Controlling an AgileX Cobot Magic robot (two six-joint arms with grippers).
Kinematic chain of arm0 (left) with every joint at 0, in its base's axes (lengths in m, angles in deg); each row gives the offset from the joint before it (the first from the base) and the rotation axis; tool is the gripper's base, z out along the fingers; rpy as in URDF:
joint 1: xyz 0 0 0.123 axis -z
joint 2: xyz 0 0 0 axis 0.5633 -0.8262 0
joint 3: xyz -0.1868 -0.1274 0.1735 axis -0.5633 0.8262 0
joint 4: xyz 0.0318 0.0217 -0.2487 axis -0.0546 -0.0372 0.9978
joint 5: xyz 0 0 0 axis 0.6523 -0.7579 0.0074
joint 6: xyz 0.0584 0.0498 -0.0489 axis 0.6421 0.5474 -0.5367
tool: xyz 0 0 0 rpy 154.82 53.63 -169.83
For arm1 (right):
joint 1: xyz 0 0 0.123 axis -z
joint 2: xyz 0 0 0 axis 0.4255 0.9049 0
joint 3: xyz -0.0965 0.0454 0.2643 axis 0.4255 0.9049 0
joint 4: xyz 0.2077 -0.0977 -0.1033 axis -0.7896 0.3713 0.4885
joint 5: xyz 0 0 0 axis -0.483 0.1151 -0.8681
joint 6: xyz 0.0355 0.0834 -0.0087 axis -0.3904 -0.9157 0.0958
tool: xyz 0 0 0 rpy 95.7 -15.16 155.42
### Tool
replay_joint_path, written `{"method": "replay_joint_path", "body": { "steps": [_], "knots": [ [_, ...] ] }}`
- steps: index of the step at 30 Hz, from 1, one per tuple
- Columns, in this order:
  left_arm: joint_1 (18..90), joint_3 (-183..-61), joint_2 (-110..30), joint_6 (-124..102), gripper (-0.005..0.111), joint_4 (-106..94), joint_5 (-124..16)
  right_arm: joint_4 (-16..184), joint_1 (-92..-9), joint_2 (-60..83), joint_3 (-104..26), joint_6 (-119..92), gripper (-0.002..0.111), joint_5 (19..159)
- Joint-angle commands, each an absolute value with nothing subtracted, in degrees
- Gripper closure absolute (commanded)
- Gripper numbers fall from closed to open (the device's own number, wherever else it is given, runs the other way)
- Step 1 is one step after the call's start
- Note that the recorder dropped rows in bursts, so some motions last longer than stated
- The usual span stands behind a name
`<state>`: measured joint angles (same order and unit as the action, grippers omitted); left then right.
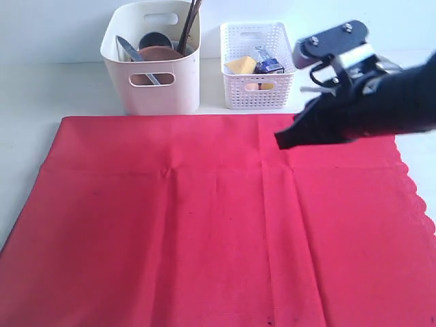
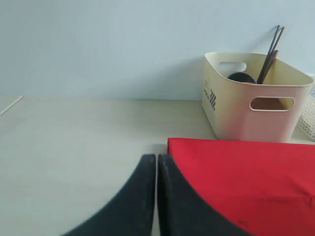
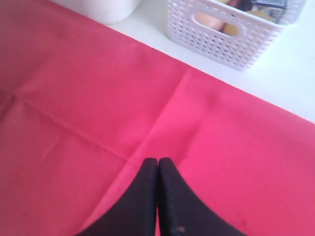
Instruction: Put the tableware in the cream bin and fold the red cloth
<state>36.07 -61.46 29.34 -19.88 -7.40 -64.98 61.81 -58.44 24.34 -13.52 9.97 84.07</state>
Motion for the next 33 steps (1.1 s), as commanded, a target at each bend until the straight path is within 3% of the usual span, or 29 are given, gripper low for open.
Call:
{"method": "replay_joint_path", "body": {
  "steps": [1, 6, 14, 33],
  "knots": [
    [35.9, -61.5, 29.7, -20.0, 0.103, -7.0, -65.0, 78.3, -58.1, 17.0, -2.5, -2.4, 0.108, 92.4],
    [35.9, -61.5, 29.7, -20.0, 0.103, -7.0, -65.0, 83.1, -58.1, 10.5, 7.5, -14.1, 0.108, 101.5],
    [35.9, -61.5, 29.7, -20.0, 0.103, -7.0, -65.0, 83.2, -58.1, 1.6, 22.5, -14.1, 0.108, 118.0],
    [35.9, -61.5, 29.7, -20.0, 0.103, -7.0, -65.0, 82.8, -58.1, -4.3, 23.9, -14.1, 0.108, 119.4]
  ]
}}
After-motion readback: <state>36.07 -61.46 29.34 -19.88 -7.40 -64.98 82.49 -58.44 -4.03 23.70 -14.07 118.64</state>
